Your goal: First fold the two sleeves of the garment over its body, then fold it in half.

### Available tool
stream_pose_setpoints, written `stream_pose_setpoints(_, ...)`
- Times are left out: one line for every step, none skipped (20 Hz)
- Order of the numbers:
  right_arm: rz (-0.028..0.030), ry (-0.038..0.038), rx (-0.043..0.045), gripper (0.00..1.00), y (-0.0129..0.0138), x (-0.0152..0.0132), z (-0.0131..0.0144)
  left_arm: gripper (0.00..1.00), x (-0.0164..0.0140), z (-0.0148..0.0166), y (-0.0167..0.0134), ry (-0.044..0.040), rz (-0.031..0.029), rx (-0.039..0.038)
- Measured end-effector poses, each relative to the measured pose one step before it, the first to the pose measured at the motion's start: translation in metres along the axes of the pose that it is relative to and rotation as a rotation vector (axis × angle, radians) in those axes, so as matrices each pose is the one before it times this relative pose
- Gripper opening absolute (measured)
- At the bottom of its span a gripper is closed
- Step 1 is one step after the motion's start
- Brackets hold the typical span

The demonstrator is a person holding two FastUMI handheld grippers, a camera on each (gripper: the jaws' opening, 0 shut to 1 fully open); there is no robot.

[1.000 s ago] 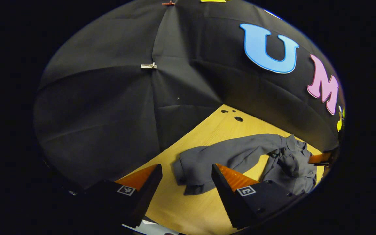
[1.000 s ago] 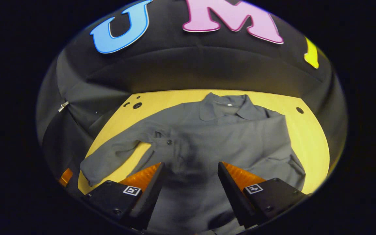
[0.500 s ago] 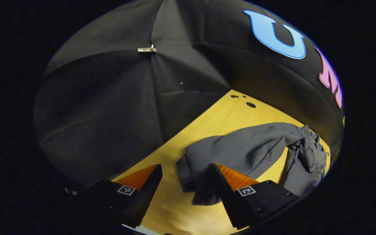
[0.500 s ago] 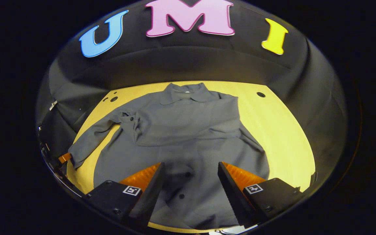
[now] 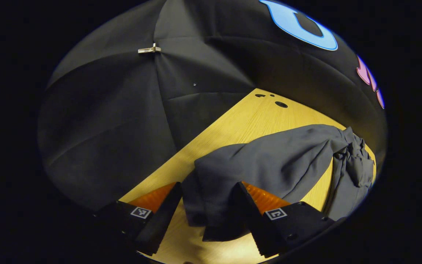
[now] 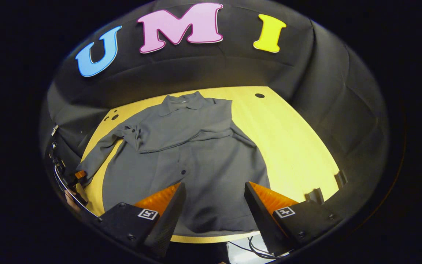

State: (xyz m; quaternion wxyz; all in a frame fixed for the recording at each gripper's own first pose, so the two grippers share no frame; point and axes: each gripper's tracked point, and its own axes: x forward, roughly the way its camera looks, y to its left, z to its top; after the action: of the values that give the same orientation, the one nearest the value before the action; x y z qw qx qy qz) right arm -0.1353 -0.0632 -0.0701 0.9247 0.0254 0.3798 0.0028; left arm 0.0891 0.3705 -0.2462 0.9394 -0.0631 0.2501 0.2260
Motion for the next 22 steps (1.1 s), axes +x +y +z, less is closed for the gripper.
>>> stream_pose_setpoints(-0.00492, -0.00136, 0.00018, 0.99, -0.00222, -0.00268, -0.00041, 0.94, 0.00132, 0.00057, -0.00727, -0.01811, -0.01825, 0.02369)
stream_pose_setpoints(-0.00244, -0.00257, -0.00040, 0.99, -0.00138, -0.00144, -0.00023, 0.96, 0.00150, -0.00073, -0.00430, 0.00482, -0.01029, 0.00969)
stream_pose_setpoints(-0.00116, -0.00155, 0.00089, 0.99, 0.00013, 0.00106, 0.00068, 0.71, -0.00013, 0.00281, -0.00057, -0.01455, -0.00334, 0.00663)
stream_pose_setpoints(0.00211, 0.00043, 0.00395, 0.99, -0.00014, 0.00137, 0.00008, 0.75, 0.00051, -0.00181, -0.00056, 0.00525, -0.00961, -0.00476)
stream_pose_setpoints(0.00515, -0.00014, 0.00622, 0.99, 0.00130, 0.00197, 0.00090, 0.64, 0.00167, 0.00053, -0.00235, -0.00557, -0.00990, -0.00517)
stream_pose_setpoints(0.00485, -0.00033, 0.00437, 0.99, 0.00214, 0.00182, 0.00002, 0.60, -0.00126, -0.00062, -0.00167, 0.00420, -0.00945, 0.00314)
stream_pose_setpoints(0.00605, -0.00083, 0.00055, 0.99, 0.00190, 0.00202, 0.00070, 0.49, 0.00027, 0.00092, -0.00244, 0.00067, -0.01342, 0.01086)
stream_pose_setpoints(0.00613, -0.00306, -0.00429, 0.99, 0.00051, 0.00072, 0.00015, 0.43, 0.00150, 0.00136, -0.00348, -0.00196, -0.01252, 0.00814)
stream_pose_setpoints(0.00423, -0.00412, -0.00746, 0.99, 0.00025, 0.00298, 0.00152, 0.24, -0.00006, 0.00069, -0.00216, -0.00161, -0.00917, -0.00461)
stream_pose_setpoints(0.00291, -0.00570, -0.01146, 0.99, -0.00151, 0.00265, 0.00135, 0.19, -0.00001, 0.00220, -0.00020, -0.00544, 0.00301, -0.01333)
stream_pose_setpoints(0.00320, -0.00175, -0.01017, 0.99, -0.00258, 0.00298, 0.00106, 0.07, 0.00143, 0.00066, -0.00023, 0.00740, 0.00518, -0.01565)
stream_pose_setpoints(0.00572, 0.00477, -0.00457, 0.99, -0.00133, 0.00260, -0.00091, 0.06, -0.00117, 0.00059, -0.00079, 0.01143, 0.00604, -0.00978)
stream_pose_setpoints(0.00485, 0.00146, 0.00450, 0.99, -0.00320, 0.00355, 0.00158, 0.06, -0.00135, 0.00095, -0.00119, 0.01362, 0.00792, -0.00478)
stream_pose_setpoints(0.00187, -0.00297, 0.00781, 0.99, -0.00523, 0.00172, 0.00195, 0.06, -0.00227, 0.00374, -0.00163, -0.00119, 0.01214, 0.00465)
stream_pose_setpoints(0.00091, 0.00001, 0.00979, 0.99, -0.00518, 0.00356, 0.00173, 0.05, -0.00400, 0.00635, -0.00409, -0.01276, 0.01020, 0.01181)
stream_pose_setpoints(0.00039, 0.00162, 0.01127, 0.99, -0.00576, 0.00318, 0.00131, 0.09, -0.00456, 0.00562, -0.00566, -0.01058, 0.00148, 0.00951)
stream_pose_setpoints(-0.00076, 0.00124, 0.01446, 0.99, -0.00722, 0.00446, 0.00379, 0.05, -0.00687, 0.00925, -0.00831, -0.01635, 0.00125, 0.00831)
stream_pose_setpoints(0.00003, -0.00017, 0.01298, 0.99, -0.00701, 0.00218, 0.00142, 0.05, -0.00766, 0.00965, -0.00922, -0.01743, -0.00447, -0.00041)
stream_pose_setpoints(0.00008, 0.00108, 0.00999, 0.99, -0.00688, 0.00402, 0.00271, 0.05, -0.00712, 0.01047, -0.01169, -0.01780, -0.01602, -0.01388)
stream_pose_setpoints(-0.00174, 0.00263, 0.00578, 0.99, -0.00707, 0.00376, 0.00120, 0.06, -0.00633, 0.01098, -0.01289, -0.02042, -0.01893, -0.01827)
stream_pose_setpoints(-0.00183, 0.00030, 0.00521, 0.99, -0.00684, 0.00353, 0.00241, 0.05, -0.00695, 0.01273, -0.01258, -0.01943, -0.01402, -0.01478)
stream_pose_setpoints(0.00031, -0.00191, 0.00668, 0.99, -0.00539, 0.00399, 0.00343, 0.05, -0.00442, 0.01087, -0.01300, -0.01657, -0.01216, -0.01164)
